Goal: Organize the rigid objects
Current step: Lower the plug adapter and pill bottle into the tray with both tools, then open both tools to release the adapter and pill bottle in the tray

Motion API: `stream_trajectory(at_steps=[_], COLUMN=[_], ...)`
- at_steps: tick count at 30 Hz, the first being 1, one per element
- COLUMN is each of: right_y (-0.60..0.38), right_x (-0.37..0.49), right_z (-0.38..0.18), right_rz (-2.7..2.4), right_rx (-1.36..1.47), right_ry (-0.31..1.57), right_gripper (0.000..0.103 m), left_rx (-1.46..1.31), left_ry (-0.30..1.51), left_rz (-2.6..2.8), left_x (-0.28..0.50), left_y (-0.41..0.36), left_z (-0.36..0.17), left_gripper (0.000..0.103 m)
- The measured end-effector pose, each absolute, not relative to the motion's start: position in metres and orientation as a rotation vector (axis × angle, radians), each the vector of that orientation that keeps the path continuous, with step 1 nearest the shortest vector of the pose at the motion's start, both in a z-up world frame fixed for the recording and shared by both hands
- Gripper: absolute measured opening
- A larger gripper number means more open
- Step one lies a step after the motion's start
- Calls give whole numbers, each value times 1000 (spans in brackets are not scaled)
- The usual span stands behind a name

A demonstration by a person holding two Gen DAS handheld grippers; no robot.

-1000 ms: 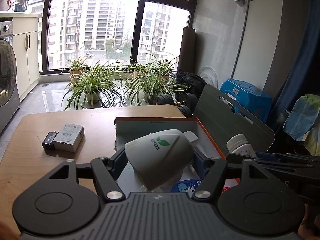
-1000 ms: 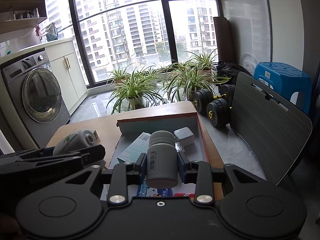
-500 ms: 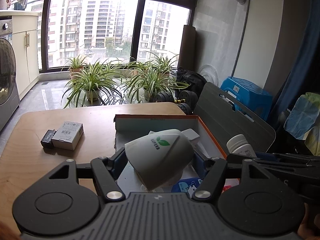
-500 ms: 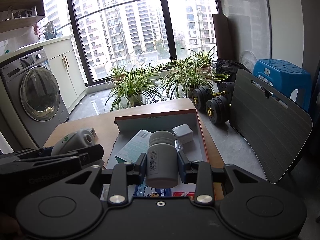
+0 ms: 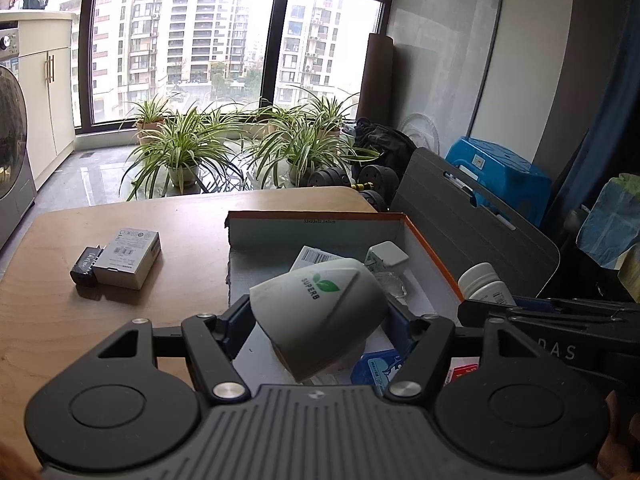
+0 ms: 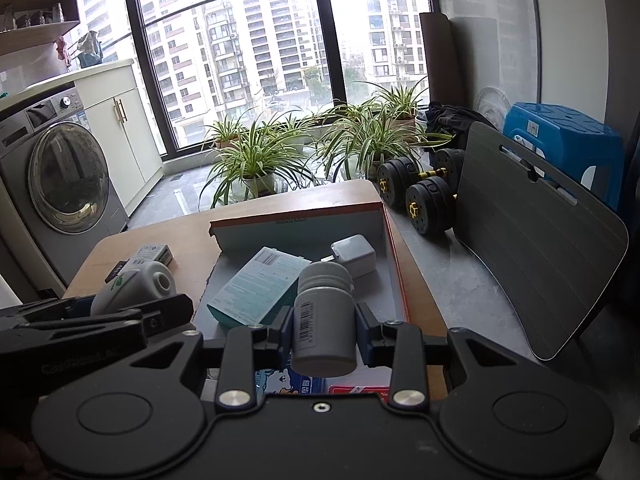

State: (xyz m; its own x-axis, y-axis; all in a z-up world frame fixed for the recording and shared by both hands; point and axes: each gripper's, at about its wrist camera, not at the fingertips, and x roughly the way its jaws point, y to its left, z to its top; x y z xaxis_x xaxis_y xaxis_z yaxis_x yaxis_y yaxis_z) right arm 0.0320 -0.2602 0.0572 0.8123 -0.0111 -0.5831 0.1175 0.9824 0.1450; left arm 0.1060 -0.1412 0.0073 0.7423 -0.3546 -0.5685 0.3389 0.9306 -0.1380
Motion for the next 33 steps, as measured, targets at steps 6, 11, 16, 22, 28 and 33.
stream_trajectory(at_steps=[6, 11, 16, 22, 28, 33], right_y=[-264, -270, -273, -278, -279, -280], right_x=[51, 67, 81, 87, 76, 69], right_z=[55, 53, 53, 56, 65, 78], right_rz=[-72, -82, -89, -103, -137, -142], right_rx=[157, 147, 129, 125, 122, 128], right_ry=[647, 664, 666, 648, 626, 597], right_gripper=[40, 40, 40, 43, 46, 47], left_rx=[-22, -21, -19, -27, -73, -110], left_ry=[648, 664, 675, 674, 694, 662], left_rz=[-397, -406, -414, -424, -483, -496], left_x=[120, 135, 148, 163, 172, 163], left_y=[-148, -154, -160, -166, -170, -166], left_z=[1, -5, -10, -13, -16, -8], left_gripper=[70, 70, 70, 69, 70, 86])
